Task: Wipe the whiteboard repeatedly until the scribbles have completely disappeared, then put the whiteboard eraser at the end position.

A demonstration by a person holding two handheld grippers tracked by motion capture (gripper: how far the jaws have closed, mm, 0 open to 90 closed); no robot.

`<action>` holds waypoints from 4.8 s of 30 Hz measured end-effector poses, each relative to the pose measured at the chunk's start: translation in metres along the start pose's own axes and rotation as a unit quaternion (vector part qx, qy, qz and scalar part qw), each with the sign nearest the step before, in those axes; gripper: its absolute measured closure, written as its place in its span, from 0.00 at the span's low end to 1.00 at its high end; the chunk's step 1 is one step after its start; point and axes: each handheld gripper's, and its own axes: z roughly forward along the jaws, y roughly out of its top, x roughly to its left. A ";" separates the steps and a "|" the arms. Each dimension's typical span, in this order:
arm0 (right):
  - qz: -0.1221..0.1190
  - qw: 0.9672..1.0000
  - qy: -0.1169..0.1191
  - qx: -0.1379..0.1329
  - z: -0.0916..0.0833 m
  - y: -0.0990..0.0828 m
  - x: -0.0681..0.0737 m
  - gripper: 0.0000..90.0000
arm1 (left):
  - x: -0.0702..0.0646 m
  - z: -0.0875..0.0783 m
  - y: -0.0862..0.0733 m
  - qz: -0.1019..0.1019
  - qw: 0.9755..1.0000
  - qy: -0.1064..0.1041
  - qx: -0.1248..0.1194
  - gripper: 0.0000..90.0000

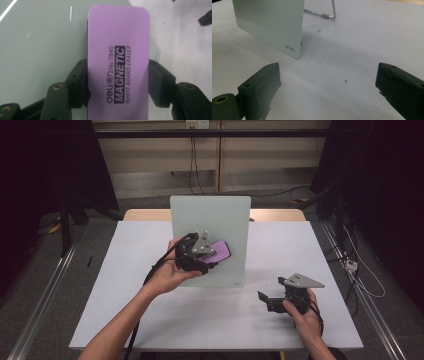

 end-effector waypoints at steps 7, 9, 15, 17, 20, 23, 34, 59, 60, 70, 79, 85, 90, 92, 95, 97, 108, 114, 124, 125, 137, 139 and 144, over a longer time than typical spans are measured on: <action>0.000 1.000 0.001 0.000 0.000 0.000 0.000 0.07 | -0.012 0.010 -0.006 0.020 0.999 -0.006 0.026 0.46; 0.000 1.000 0.001 0.000 0.000 0.000 0.000 0.07 | -0.016 0.014 -0.008 0.018 0.999 -0.013 0.028 0.46; -0.001 1.000 0.001 -0.001 0.000 0.000 0.001 0.06 | -0.031 0.032 -0.013 0.038 0.997 -0.044 0.057 0.46; 0.000 1.000 0.000 -0.001 0.000 0.000 0.000 0.06 | -0.037 0.038 -0.016 0.035 0.996 -0.053 0.059 0.46; 0.000 1.000 0.000 -0.001 -0.001 0.000 0.000 0.06 | -0.040 0.042 -0.017 0.039 0.995 -0.061 0.065 0.46; -0.001 1.000 0.001 -0.001 -0.001 0.000 0.000 0.06 | -0.037 0.039 -0.017 0.033 0.996 -0.058 0.058 0.46; 0.000 1.000 0.000 -0.001 0.000 0.000 0.000 0.06 | -0.004 0.004 -0.010 -0.004 1.000 -0.019 0.011 0.46; -0.001 1.000 0.000 0.000 0.000 0.000 0.000 0.07 | 0.014 -0.025 -0.021 -0.018 0.999 0.033 -0.010 0.46; -0.001 1.000 0.000 0.000 0.000 0.000 0.000 0.06 | 0.012 -0.023 -0.023 -0.017 0.999 0.030 -0.008 0.46; -0.004 1.000 0.001 0.002 0.001 0.000 0.002 0.07 | -0.013 0.002 -0.038 0.003 0.999 -0.011 0.034 0.46; -0.003 1.000 0.001 0.002 0.001 0.000 0.001 0.07 | -0.032 0.023 -0.044 0.023 0.996 -0.046 0.074 0.46; 0.000 1.000 0.001 0.003 0.002 0.000 0.001 0.07 | -0.033 0.025 -0.049 0.010 0.995 -0.061 0.074 0.46; 0.002 1.000 0.001 0.000 0.003 0.001 0.002 0.07 | -0.028 0.015 -0.059 -0.006 0.996 -0.051 0.070 0.46; 0.005 1.000 0.000 0.000 0.004 0.002 0.001 0.07 | -0.027 0.011 -0.063 -0.015 0.997 -0.043 0.065 0.46; 0.004 1.000 -0.001 0.002 0.006 0.002 0.001 0.07 | -0.022 0.004 -0.067 -0.022 0.997 -0.039 0.062 0.46; 0.005 1.000 -0.001 0.003 0.006 0.002 0.002 0.07 | -0.019 -0.001 -0.068 -0.028 0.997 -0.037 0.060 0.46; -0.002 1.000 0.002 0.003 0.003 0.001 0.002 0.07 | -0.002 -0.027 -0.069 -0.077 0.997 -0.016 0.016 0.46; -0.001 1.000 0.002 -0.002 0.000 0.001 0.001 0.07 | 0.002 -0.039 -0.071 -0.101 0.995 -0.013 -0.005 0.46; -0.003 1.000 0.004 -0.001 0.001 0.001 0.003 0.07 | 0.006 -0.056 -0.070 -0.112 0.992 -0.033 -0.037 0.46; -0.003 1.000 0.005 -0.001 0.001 0.001 0.003 0.07 | 0.007 -0.058 -0.071 -0.116 0.992 -0.035 -0.038 0.46; -0.001 1.000 0.010 -0.001 0.003 0.003 0.003 0.07 | 0.005 -0.053 -0.077 -0.134 0.989 -0.058 -0.021 0.46; -0.002 1.000 0.009 -0.001 0.003 0.003 0.003 0.07 | 0.003 -0.052 -0.076 -0.133 0.989 -0.063 -0.015 0.46; 0.001 1.000 0.007 0.000 0.002 0.002 0.003 0.07 | -0.002 -0.049 -0.071 -0.126 0.989 -0.078 -0.010 0.46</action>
